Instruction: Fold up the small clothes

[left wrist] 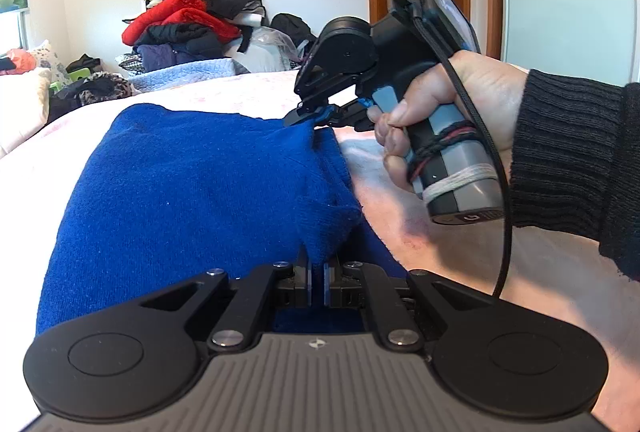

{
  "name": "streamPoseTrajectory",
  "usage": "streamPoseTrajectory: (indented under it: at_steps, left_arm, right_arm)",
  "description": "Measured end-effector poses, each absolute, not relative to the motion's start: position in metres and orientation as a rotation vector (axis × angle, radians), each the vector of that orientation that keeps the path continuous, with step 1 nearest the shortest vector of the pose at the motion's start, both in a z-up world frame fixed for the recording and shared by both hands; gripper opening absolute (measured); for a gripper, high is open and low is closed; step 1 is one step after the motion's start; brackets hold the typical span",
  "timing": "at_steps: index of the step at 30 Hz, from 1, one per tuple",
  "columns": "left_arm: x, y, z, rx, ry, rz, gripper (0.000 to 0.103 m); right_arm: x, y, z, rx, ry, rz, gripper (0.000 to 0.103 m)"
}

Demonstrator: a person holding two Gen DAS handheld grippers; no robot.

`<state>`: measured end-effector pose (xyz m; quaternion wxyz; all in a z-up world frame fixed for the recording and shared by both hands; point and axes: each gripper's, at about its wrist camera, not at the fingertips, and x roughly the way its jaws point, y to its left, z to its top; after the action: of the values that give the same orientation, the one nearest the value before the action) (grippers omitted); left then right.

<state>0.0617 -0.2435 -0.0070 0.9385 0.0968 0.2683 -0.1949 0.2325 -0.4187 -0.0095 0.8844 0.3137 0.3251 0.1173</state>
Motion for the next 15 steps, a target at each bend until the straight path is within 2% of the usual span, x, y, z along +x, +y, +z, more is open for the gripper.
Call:
streamPoseTrajectory:
  at_steps: [4,8,9,10,13,14,15]
  left_arm:
    - [0.06,-0.243,-0.007,0.203,0.548,-0.403,0.005]
    - [0.059,-0.244,-0.007,0.21,0.548,-0.405,0.005]
    - [0.059,-0.242,-0.006,0.199,0.546,-0.408,0.007]
    - [0.057,-0.239,-0.005,0.187,0.539,-0.413,0.007]
    - [0.042,-0.226,0.003,0.157,0.509,-0.49,0.012]
    - [0.034,-0.219,0.006,0.151,0.499,-0.538,0.019]
    - [0.026,-0.213,0.008,0.147,0.492,-0.571,0.031]
  right_arm:
    - [0.219,-0.427,-0.002,0.731,0.59,0.266,0.006]
    - [0.226,-0.424,-0.021,0.687,0.715,0.26,0.009]
    - [0.222,-0.428,-0.02,0.721,0.715,0.266,0.018]
    - [0.218,-0.434,-0.017,0.764,0.715,0.26,0.031]
    - [0.194,-0.445,-0.002,0.825,0.67,0.278,0.059]
    - [0.181,-0.444,0.006,0.805,0.666,0.309,0.064]
    - [0.17,-0.442,0.011,0.786,0.68,0.35,0.069]
